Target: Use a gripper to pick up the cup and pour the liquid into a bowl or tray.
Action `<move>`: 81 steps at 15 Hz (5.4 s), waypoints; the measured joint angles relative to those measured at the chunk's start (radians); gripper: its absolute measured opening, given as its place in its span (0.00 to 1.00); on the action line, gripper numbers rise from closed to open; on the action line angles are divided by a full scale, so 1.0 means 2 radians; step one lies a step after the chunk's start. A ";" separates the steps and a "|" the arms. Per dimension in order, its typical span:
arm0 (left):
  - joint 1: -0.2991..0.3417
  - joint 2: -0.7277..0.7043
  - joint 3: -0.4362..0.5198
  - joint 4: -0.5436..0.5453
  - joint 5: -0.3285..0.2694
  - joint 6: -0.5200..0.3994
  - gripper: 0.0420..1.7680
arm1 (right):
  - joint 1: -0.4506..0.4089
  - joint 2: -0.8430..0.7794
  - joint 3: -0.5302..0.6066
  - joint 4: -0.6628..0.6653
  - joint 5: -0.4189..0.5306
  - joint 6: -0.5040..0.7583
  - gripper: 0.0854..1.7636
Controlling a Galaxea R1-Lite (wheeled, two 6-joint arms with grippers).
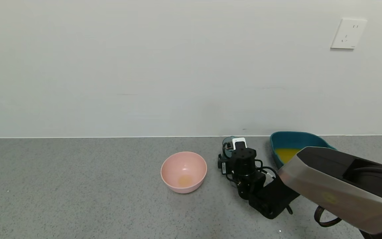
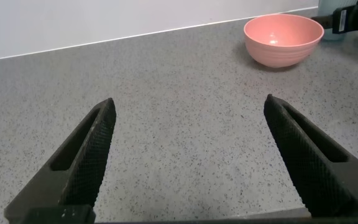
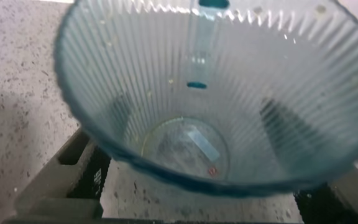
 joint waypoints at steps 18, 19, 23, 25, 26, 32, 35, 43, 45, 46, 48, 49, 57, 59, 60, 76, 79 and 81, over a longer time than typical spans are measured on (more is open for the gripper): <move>0.000 0.000 0.000 0.000 0.000 0.000 0.97 | 0.060 -0.362 0.104 0.394 0.043 0.058 0.96; 0.000 0.000 0.000 0.000 0.000 0.000 0.97 | 0.063 -0.399 0.115 0.419 0.055 0.056 0.96; 0.000 0.000 0.000 0.000 0.000 0.000 0.97 | 0.062 -0.535 0.176 0.469 0.100 0.026 0.96; 0.000 0.000 0.000 0.000 0.000 0.000 0.97 | 0.059 -0.593 0.214 0.473 0.105 0.008 0.96; 0.000 0.000 0.000 0.000 0.000 0.000 0.97 | 0.055 -0.620 0.234 0.473 0.106 -0.003 0.96; 0.000 0.000 0.000 0.000 0.000 0.000 0.97 | -0.035 -0.758 0.295 0.479 0.111 -0.041 0.96; 0.000 0.000 0.000 0.000 0.000 0.000 0.97 | -0.096 -0.819 0.311 0.483 0.113 -0.045 0.96; 0.000 0.000 0.000 0.000 0.000 0.000 0.97 | -0.244 -0.917 0.320 0.514 0.145 -0.069 0.96; 0.000 0.000 0.000 0.000 0.000 0.000 0.97 | -0.277 -0.943 0.328 0.521 0.157 -0.067 0.96; 0.000 0.000 0.000 0.000 0.000 0.000 0.97 | -0.288 -0.956 0.332 0.530 0.160 -0.067 0.96; 0.000 0.000 0.000 0.000 0.000 0.000 0.97 | -0.301 -0.989 0.337 0.557 0.161 -0.067 0.96; 0.000 0.000 0.000 0.000 0.000 0.000 0.97 | -0.305 -1.008 0.339 0.569 0.161 -0.067 0.96; 0.000 0.000 0.000 0.000 0.000 0.000 0.97 | -0.326 -1.106 0.363 0.541 0.151 -0.041 0.96; 0.000 0.000 0.000 0.000 0.000 0.000 0.97 | -0.315 -1.123 0.367 0.547 0.154 -0.042 0.96; 0.000 0.000 0.000 0.000 0.000 0.000 0.97 | -0.311 -1.132 0.371 0.552 0.155 -0.043 0.96; 0.000 0.000 0.000 0.000 0.000 0.000 0.97 | -0.299 -1.244 0.543 0.526 0.183 -0.104 0.96; 0.000 0.000 0.000 0.000 0.000 0.000 0.97 | -0.299 -1.244 0.582 0.499 0.249 -0.103 0.96; 0.000 0.000 0.000 0.000 0.000 0.000 0.97 | -0.299 -1.244 0.599 0.501 0.270 -0.081 0.96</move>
